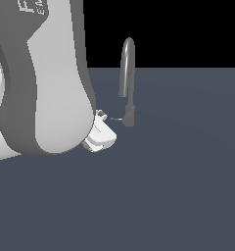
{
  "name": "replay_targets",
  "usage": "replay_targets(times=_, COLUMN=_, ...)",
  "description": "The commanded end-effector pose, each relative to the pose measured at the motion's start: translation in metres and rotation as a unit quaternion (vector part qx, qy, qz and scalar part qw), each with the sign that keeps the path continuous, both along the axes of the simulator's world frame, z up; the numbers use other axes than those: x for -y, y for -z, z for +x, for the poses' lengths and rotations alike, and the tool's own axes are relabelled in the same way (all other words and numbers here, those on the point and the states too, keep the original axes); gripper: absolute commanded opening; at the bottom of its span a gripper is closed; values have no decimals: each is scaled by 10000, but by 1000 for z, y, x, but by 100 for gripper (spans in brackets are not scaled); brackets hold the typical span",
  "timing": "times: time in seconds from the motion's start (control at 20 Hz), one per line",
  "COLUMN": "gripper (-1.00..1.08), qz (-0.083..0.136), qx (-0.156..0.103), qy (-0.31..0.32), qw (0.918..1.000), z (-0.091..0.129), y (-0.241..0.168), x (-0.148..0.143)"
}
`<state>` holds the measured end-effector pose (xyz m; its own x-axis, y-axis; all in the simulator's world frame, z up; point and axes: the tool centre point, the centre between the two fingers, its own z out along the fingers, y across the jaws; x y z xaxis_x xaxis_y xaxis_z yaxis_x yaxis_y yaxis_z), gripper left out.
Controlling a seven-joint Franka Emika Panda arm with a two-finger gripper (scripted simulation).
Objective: Turn on the faucet by rotating a designated handle.
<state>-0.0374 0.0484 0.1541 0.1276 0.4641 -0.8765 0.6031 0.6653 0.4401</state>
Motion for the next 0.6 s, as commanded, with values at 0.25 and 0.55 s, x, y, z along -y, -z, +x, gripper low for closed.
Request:
replay_targets(times=0.25, gripper=-100, qz=-608, qx=-11, qy=-586, qw=9964, z=15, y=23, x=8)
replay_targets(times=0.55, gripper=-100, qz=-1101, qx=-24, qy=-1045, qw=9884, z=28, y=41, x=17)
